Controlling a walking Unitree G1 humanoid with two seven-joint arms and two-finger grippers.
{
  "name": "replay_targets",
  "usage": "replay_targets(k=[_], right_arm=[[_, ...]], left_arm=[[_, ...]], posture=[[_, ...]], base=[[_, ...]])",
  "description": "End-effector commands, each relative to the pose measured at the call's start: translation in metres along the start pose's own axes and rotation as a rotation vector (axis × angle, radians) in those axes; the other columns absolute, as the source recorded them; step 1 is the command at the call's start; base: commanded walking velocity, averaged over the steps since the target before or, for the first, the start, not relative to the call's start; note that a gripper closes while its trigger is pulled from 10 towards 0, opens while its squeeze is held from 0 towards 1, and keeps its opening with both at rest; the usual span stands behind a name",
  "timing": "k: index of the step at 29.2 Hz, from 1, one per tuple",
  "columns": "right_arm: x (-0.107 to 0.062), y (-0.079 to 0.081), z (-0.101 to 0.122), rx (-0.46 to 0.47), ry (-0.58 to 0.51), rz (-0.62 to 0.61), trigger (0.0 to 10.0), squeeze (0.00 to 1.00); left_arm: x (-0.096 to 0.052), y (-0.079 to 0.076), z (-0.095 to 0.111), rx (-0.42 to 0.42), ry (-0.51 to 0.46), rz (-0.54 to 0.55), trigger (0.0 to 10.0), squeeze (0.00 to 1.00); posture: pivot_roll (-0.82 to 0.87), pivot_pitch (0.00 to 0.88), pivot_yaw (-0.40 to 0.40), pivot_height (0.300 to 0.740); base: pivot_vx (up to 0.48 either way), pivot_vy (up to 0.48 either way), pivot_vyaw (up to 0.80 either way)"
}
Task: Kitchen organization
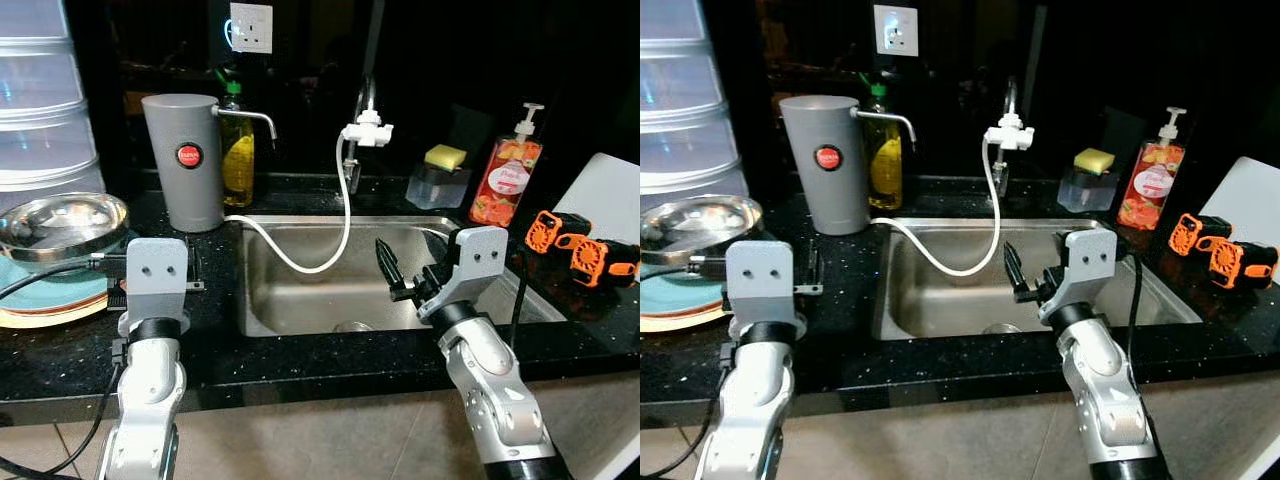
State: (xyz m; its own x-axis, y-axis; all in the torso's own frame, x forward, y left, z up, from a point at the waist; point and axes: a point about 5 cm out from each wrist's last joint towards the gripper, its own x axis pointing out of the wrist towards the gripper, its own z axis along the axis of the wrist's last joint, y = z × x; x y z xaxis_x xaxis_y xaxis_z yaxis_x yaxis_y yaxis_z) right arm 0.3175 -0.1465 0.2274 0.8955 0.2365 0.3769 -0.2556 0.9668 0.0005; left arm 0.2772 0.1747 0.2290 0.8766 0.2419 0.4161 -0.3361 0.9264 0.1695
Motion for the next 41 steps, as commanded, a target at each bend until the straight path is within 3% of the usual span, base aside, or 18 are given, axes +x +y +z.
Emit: replay_targets(k=[1, 15, 41], right_arm=[[-0.0022, 0.0008, -0.0011, 0.007, 0.011, 0.006, 10.0, 0.00], [-0.0015, 0.0027, -0.0035, 0.006, 0.024, 0.013, 10.0, 0.00], [-0.0030, 0.0004, -0.0048, -0.018, 0.039, -0.008, 10.0, 0.00]], left_arm=[[-0.0029, -0.0025, 0.0016, -0.005, -0.003, -0.004, 10.0, 0.00], [-0.0056, -0.0030, 0.0012, -0.007, 0.003, 0.002, 10.0, 0.00], [-0.0050, -0.0043, -0.0026, 0.017, 0.027, -0.006, 10.0, 0.00]], posture=[[0.13, 0.031, -0.087, 0.740], [0.14, 0.033, -0.093, 0.740], [0.13, 0.037, -0.088, 0.740]], base=[[0.000, 0.000, 0.00], [0.000, 0.397, 0.00], [0.000, 0.000, 0.00]])
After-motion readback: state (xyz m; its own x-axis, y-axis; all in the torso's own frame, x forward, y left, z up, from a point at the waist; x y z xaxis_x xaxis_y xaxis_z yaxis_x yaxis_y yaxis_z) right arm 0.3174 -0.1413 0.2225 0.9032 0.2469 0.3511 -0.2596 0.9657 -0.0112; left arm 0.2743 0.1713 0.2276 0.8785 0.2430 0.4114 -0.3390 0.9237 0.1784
